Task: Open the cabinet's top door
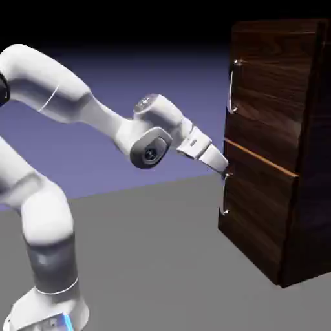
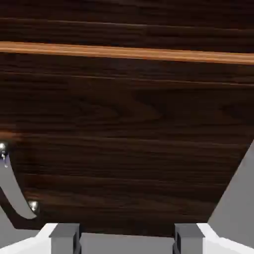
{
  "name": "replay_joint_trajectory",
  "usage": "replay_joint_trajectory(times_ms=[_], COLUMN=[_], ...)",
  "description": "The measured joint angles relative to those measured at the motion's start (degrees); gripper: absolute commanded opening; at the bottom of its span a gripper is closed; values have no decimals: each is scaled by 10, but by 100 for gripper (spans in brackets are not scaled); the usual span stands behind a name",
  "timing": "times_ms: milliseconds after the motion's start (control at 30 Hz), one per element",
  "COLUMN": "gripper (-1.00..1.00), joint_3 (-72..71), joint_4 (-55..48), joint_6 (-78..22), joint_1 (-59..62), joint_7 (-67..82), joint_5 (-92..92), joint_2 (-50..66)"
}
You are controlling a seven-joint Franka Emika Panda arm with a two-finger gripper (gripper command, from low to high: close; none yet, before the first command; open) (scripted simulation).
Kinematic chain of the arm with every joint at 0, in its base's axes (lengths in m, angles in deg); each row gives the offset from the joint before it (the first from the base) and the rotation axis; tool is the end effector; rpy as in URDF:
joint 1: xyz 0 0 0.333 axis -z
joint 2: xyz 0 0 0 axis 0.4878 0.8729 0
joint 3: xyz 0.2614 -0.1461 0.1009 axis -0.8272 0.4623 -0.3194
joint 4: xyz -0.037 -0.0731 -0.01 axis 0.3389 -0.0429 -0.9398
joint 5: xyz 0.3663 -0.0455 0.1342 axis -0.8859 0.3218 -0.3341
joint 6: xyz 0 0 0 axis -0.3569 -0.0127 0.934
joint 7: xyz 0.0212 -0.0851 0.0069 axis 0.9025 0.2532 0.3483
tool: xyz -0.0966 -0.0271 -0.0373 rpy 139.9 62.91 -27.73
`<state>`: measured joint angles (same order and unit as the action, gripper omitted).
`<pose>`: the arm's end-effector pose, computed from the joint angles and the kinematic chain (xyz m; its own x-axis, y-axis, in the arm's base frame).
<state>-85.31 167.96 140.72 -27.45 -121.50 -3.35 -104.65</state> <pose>0.3933 -0.0020 0.4781 0.4269 -0.7681 0.4772 -0.5108 -0.6403 -0.5736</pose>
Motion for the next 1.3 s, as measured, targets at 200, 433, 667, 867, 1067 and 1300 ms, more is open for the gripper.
replay_joint_trajectory(times_ms=[200,433,667,867,1067,1300], gripper=[0,0,0,0,0,0], joint_3=[-59,-128,-197,-256,-314,-383], joint_4=[-40,-87,-134,-174,-215,-262], joint_6=[4,8,12,15,19,23], joint_1=[54,118,181,235,290,353], joint_7=[-54,-118,-181,-236,-290,-354], joint_5=[-150,-324,-498,-648,-798,-972], joint_2=[-14,-30,-46,-60,-74,-90])
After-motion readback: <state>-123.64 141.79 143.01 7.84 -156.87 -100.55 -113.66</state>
